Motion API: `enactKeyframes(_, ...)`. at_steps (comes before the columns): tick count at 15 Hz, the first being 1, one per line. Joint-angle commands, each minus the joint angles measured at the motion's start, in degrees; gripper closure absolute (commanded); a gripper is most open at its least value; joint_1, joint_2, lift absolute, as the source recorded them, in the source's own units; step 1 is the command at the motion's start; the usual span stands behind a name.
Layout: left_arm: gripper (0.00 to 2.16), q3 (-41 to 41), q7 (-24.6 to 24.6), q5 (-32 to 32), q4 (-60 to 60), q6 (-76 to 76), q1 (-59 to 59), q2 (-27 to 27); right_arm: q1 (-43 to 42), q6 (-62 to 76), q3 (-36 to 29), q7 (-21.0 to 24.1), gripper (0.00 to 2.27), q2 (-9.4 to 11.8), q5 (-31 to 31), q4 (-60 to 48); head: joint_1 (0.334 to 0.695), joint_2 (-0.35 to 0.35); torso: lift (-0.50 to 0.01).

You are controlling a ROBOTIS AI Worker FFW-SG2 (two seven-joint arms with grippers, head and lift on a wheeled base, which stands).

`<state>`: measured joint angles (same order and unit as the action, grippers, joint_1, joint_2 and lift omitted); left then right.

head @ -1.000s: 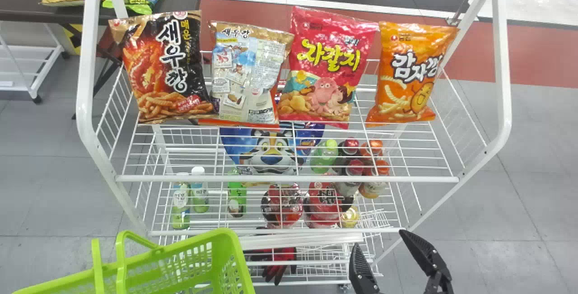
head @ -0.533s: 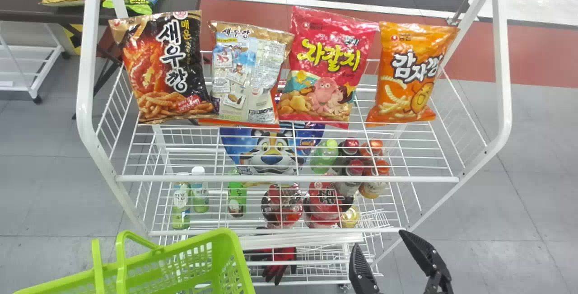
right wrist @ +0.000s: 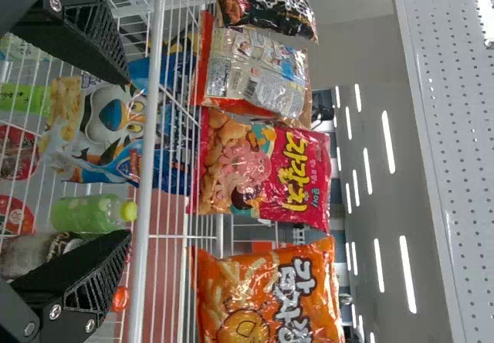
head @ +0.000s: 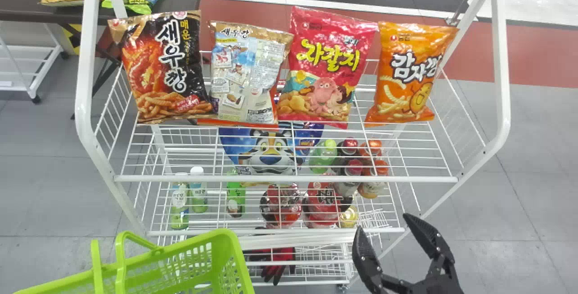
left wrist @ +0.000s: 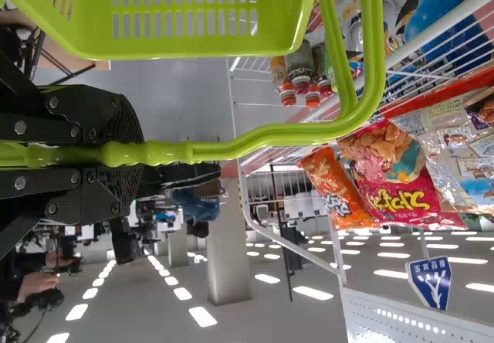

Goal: Hold basket handle with left hand then pick Gamjakkang with right hand and place into basket

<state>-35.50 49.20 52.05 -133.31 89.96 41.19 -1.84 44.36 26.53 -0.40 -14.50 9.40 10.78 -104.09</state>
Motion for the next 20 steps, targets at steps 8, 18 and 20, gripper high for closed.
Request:
enactKeyframes(8,2.14,0.08,0.46,0.07,-0.28,0.07,0.29,0.00,-7.80,-14.89,-5.23,0.00,0.10,0.00,2.05,-4.54,0.695,-0.193,-0.018)
enactKeyframes(18,2.14,0.61,0.63,0.07,-1.95,0.07,0.38,-0.70,-18.17,-34.92,-11.91,0.00,0.10,0.00,5.04,-6.82,0.695,-0.281,-0.018)
enactKeyframes(20,2.14,0.61,0.63,0.07,-2.13,0.07,0.38,-0.97,-20.63,-39.32,-12.52,0.00,0.10,0.00,4.42,-7.26,0.695,-0.300,-0.018)
